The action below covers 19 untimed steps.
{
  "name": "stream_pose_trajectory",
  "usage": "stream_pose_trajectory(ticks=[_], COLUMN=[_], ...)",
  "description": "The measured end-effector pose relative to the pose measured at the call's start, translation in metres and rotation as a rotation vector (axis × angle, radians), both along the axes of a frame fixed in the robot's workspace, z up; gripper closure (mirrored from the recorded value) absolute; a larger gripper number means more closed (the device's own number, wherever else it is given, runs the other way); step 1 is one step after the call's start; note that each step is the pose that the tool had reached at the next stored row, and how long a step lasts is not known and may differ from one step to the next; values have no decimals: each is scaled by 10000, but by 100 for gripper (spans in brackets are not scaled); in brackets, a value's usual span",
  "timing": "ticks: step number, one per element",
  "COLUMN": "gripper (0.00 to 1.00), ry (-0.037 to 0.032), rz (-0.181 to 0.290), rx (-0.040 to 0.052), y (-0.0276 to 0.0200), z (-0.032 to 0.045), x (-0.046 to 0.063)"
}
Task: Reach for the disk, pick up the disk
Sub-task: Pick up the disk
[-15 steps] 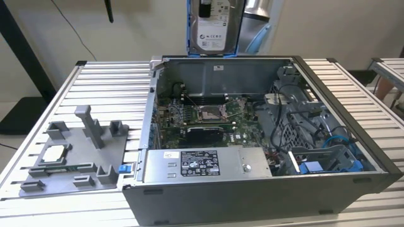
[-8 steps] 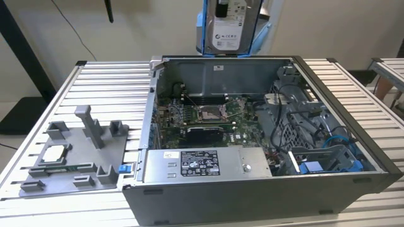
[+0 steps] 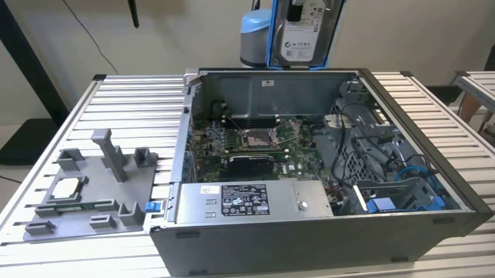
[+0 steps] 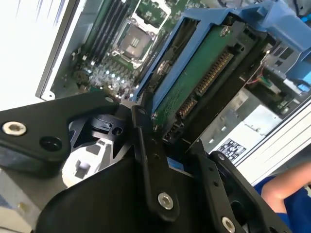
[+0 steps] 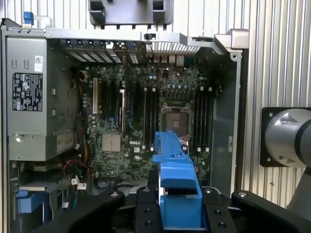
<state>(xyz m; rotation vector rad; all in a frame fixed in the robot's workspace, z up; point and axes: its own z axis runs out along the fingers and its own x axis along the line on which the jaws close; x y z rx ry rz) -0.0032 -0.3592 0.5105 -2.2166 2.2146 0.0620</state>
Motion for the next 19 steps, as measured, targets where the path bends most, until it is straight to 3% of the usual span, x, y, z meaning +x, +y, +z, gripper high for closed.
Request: stream_pose_trajectory(ticks=[19], gripper=[100], ry=[11], rz=[6], rx=[6], y=[0], z=[0], x=[834])
